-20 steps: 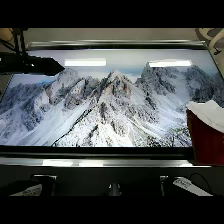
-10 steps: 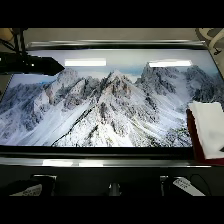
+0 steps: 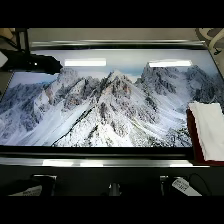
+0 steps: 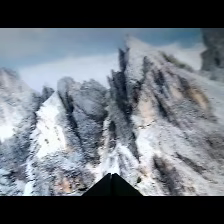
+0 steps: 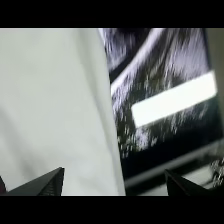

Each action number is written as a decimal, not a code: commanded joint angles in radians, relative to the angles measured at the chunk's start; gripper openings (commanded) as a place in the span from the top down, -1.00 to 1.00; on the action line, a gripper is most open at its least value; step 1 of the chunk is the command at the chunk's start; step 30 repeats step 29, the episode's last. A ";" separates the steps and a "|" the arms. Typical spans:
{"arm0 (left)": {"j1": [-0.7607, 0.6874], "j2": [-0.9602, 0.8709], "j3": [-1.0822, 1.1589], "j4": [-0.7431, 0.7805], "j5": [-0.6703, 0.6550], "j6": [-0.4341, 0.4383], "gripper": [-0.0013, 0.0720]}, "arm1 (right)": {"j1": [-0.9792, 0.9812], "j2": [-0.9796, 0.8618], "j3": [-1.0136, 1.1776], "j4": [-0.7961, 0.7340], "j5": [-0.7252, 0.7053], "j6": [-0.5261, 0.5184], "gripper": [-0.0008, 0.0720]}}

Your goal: Fold the shirts.

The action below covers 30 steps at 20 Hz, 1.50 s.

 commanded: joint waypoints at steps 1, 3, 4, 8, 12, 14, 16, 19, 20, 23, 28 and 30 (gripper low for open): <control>-0.096 -0.073 0.048 0.558 -0.166 -0.153 0.89 | 0.332 -0.012 0.116 -0.002 -0.088 -0.014 -0.92; -0.095 -0.124 0.043 0.479 -0.333 -0.188 0.48 | 0.563 -0.067 0.116 -0.043 0.024 0.081 -0.92; -0.092 -0.140 0.025 0.410 -0.422 -0.197 -0.20 | 0.647 -0.105 0.116 -0.053 0.096 0.103 -0.96; -0.085 0.026 -0.264 0.299 -0.225 -0.357 -0.55 | 0.809 -0.233 0.116 -0.028 0.340 0.132 -0.97; -0.060 0.108 -0.353 0.304 -0.140 -0.368 -0.52 | 0.828 -0.240 0.116 -0.058 0.329 0.135 -0.94; -0.060 0.105 -0.353 0.304 -0.140 -0.368 -0.52 | 0.828 -0.241 0.116 -0.058 0.329 0.135 -0.94; -0.061 0.100 -0.353 0.304 -0.140 -0.369 -0.52 | 0.828 -0.241 0.116 -0.058 0.329 0.135 -0.94; -0.061 0.099 -0.353 0.304 -0.140 -0.368 -0.52 | 0.828 -0.241 0.116 -0.058 0.329 0.135 -0.94; -0.061 0.099 -0.353 0.303 -0.140 -0.369 -0.52 | 0.828 -0.241 0.116 -0.058 0.328 0.135 -0.94; -0.061 0.099 -0.353 0.304 -0.140 -0.369 -0.52 | 0.828 -0.240 0.116 -0.058 0.329 0.135 -0.94; -0.061 0.099 -0.353 0.303 -0.140 -0.368 -0.52 | 0.828 -0.240 0.116 -0.058 0.329 0.135 -0.94; -0.061 0.099 -0.353 0.304 -0.140 -0.369 -0.52 | 0.828 -0.241 0.116 -0.058 0.329 0.135 -0.94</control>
